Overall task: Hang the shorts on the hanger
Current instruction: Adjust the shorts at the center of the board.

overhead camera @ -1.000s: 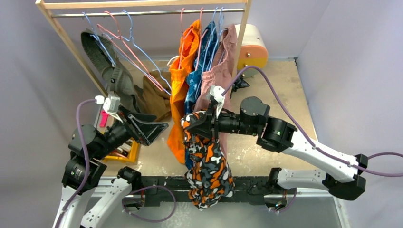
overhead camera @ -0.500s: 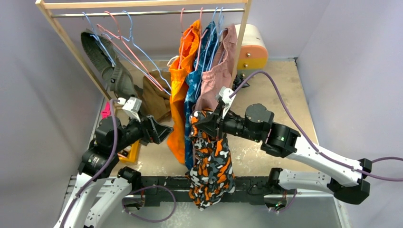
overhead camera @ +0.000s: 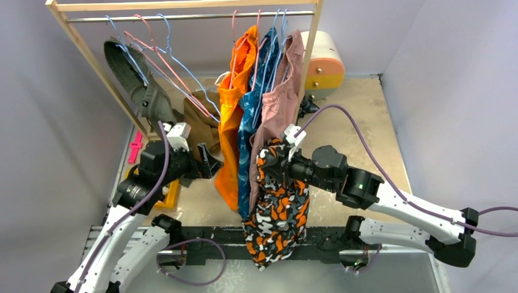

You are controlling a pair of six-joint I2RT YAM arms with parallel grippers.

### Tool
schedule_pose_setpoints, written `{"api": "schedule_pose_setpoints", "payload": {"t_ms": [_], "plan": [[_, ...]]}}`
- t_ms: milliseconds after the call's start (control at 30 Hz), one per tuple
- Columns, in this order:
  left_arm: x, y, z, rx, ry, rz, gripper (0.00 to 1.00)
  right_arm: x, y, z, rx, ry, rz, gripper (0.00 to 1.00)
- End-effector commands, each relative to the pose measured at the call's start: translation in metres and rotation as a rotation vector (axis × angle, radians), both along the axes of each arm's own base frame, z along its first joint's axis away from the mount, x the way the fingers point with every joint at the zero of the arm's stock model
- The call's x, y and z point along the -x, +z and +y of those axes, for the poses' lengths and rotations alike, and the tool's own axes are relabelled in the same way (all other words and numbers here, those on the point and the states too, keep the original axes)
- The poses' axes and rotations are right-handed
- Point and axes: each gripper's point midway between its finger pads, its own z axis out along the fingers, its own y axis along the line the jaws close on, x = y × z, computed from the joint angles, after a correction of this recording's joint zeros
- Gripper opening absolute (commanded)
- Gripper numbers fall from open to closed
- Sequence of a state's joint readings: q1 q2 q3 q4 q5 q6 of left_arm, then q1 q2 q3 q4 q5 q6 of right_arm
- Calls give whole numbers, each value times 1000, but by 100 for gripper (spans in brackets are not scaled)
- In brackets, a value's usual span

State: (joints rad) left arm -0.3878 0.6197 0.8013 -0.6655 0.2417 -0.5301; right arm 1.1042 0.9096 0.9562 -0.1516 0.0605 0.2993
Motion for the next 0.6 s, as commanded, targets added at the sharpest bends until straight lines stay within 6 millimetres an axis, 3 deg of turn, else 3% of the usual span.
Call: {"api": "schedule_pose_setpoints", "payload": {"t_ms": [0, 267, 467, 567], "plan": [[-9, 4, 4, -31, 40, -16, 96, -9, 0, -4, -26, -63, -3, 0], [-12, -17, -6, -122, 74, 56, 97, -12, -14, -15, 2, -104, 0, 0], [4, -22, -29, -188, 46, 28, 97, -11, -20, -17, 7, -111, 9, 0], [14, -14, -36, -187, 42, -14, 97, -11, -23, -17, 11, -110, 12, 0]]}}
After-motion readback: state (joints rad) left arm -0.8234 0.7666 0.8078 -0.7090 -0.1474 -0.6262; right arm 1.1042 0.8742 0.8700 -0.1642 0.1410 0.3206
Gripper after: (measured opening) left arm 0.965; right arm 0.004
